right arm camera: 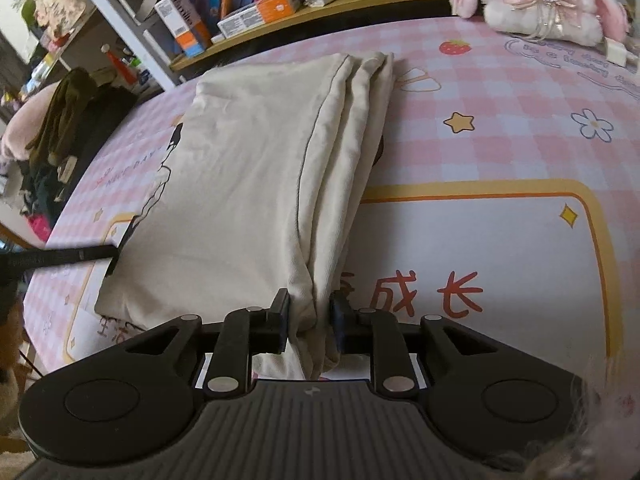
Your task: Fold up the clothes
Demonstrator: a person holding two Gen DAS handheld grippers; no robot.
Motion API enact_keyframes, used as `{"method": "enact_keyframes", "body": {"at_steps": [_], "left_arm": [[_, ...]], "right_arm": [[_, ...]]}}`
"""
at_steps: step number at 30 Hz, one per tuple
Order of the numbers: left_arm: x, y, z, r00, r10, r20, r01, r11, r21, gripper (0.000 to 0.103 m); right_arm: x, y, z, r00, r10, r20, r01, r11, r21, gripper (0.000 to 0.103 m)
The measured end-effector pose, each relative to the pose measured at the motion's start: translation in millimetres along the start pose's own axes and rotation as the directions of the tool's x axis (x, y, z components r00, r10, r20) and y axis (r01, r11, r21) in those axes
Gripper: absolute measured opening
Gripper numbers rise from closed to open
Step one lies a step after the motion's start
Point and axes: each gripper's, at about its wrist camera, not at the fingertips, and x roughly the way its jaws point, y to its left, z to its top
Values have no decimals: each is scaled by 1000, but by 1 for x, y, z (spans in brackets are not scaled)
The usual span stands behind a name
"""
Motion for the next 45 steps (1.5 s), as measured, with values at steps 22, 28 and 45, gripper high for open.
{"method": "enact_keyframes", "body": {"at_steps": [22, 28, 45], "left_arm": [[150, 41, 138, 984, -173, 38, 177, 968, -179, 41], [155, 29, 137, 990, -133, 42, 135, 990, -41, 12], [104, 28, 99, 995, -96, 13, 95, 995, 34, 33]], "right_arm": [[-1, 31, -14, 973, -224, 63, 212, 965, 152, 21], [2, 39, -13, 962, -269, 58, 255, 951, 175, 23], [1, 42, -11, 958, -282, 48, 271, 948, 166, 24]]}}
